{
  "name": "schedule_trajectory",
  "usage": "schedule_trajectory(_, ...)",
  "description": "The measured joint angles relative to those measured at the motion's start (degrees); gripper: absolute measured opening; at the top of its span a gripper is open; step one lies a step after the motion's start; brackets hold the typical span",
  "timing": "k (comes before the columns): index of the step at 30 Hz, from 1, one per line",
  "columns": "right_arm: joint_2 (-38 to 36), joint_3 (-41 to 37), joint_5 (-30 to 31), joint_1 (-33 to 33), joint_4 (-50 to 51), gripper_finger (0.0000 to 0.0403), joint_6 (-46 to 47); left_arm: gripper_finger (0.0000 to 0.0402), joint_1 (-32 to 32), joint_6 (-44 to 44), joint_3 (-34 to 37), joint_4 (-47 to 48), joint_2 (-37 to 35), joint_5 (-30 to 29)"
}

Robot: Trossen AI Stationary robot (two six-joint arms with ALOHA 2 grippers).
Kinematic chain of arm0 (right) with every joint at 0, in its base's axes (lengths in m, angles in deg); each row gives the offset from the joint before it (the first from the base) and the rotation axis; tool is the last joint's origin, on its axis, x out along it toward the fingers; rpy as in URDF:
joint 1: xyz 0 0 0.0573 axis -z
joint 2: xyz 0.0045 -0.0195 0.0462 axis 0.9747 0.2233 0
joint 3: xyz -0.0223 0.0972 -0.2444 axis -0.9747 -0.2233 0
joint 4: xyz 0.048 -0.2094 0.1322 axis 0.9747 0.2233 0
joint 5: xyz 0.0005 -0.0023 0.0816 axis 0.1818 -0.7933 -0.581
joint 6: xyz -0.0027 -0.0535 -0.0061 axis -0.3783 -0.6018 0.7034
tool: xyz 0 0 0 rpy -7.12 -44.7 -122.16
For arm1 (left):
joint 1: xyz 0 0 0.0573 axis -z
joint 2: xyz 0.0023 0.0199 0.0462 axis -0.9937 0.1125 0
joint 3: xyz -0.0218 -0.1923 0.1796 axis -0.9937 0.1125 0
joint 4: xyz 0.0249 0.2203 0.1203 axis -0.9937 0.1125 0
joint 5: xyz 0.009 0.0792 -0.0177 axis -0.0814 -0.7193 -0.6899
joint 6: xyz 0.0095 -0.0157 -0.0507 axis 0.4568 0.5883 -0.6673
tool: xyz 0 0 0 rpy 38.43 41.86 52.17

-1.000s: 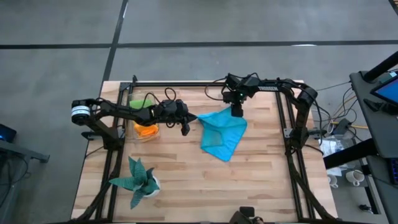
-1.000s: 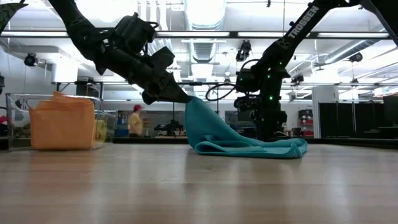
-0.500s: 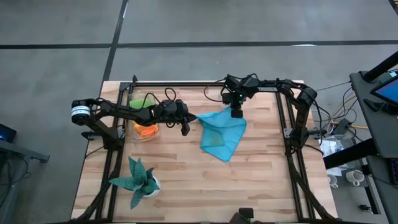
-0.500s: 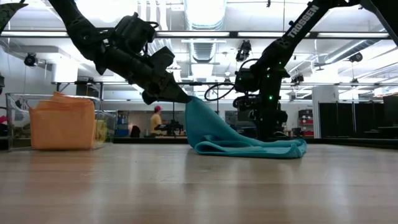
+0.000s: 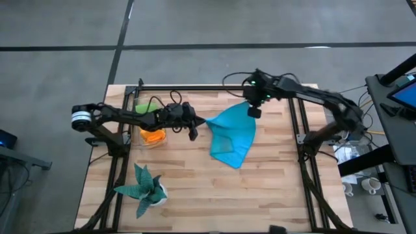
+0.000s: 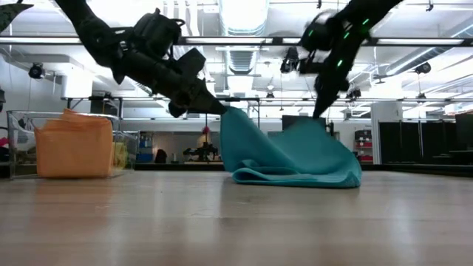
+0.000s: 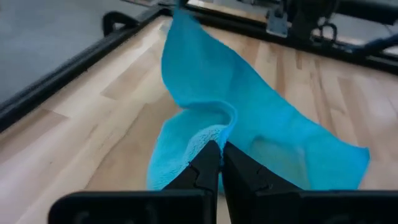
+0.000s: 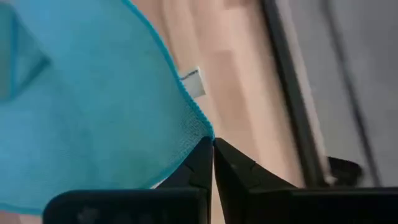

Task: Roll microfiber towels into tight, uniform cylinder then place into a basket
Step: Fold the blue microfiber towel

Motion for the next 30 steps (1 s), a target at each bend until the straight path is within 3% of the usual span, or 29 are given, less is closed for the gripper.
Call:
schedule_trajectory(7,-17.6,-6.3,9.2,-4.2,-0.3,0.0008,8.0,0.0000,-0.3,-2.5,-4.1,0.6,-0.6,-3.4)
schedule_trajectory(11,-24.4,-9.1,14.1,-6.2,-0.4,0.0008,13.0,0.0000,-1.0,-0.1,-11.1,8.6,-0.6,-4.3)
schedule_trajectory(14,-27.9,-10.6,15.6,-6.5,-0.6,0.0008,15.7,0.0000,-1.5,2.9,-18.8,18.4,-0.8,-9.2)
schedule_trajectory(19,-30.2,-11.1,20.6,-6.5,-5.1,0.0008,15.7,0.0000,-2.9,9.2,-31.7,33.1,-0.9,-17.8)
schedule_trajectory(24,-29.6,-8.0,24.8,-6.4,-10.8,0.0008,11.6,0.0000,-5.4,13.5,-41.8,39.9,-0.9,-18.7)
schedule_trajectory(30,-28.3,-0.6,26.9,-6.4,-10.2,0.0008,9.4,0.0000,-8.8,16.5,-50.8,45.8,-0.9,-18.7)
